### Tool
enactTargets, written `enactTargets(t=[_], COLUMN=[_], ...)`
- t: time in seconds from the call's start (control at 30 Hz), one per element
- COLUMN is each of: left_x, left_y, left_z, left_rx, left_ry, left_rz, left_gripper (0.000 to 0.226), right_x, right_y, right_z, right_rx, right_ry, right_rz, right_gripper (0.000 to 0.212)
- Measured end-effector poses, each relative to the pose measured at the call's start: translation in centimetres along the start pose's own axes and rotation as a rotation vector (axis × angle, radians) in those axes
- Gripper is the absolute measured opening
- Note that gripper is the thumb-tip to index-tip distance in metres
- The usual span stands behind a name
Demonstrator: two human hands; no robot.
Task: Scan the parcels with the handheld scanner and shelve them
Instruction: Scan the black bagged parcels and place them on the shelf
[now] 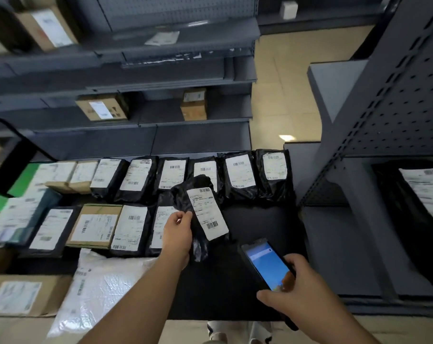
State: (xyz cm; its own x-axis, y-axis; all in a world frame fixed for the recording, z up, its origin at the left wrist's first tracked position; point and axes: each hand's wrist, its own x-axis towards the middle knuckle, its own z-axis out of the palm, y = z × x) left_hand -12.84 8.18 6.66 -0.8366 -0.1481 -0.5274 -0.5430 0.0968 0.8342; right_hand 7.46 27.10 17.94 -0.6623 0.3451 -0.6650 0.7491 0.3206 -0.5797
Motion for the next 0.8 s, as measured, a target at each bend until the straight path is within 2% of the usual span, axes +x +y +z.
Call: enactTargets(t=[0.1,0.3,0.53,0.7,0.8], left_x=[-1.0,-2.4,-2.2,-1.1,-0.4], left_y=[2.1,5.1,8.3,10.0,10.5], left_z=[-1.0,-3.0,-4.8,-5.8,-6.3], left_rx=[-0.045,-0.093,-0.195,-0.221,-0.240], left_ry=[0.025,0.062,-0.051,-0.099,-0.117], left_rz=[0.052,0.184,0.184,0.204,0.225], left_gripper=[0.014,0.014,0.016,0.016,0.017], right_x=[-0.6,-2.3,-3.9,-3.9,-3.9], right_y=[-1.1,-4.1,-7.6,-9.3,-9.9], right_z=[-1.3,-2.8,-2.4,-1.1,-0.2], right_rx=[-0.033,-0.146,-0.168,-0.177,-0.171], right_ry=[-0.025,-0.031,-0.008,0.043,0.047], right_rz=[-0.073,-0.188,-0.228,-0.208,-0.213], right_gripper=[0.094,0.077,0.089,0.083,0.096])
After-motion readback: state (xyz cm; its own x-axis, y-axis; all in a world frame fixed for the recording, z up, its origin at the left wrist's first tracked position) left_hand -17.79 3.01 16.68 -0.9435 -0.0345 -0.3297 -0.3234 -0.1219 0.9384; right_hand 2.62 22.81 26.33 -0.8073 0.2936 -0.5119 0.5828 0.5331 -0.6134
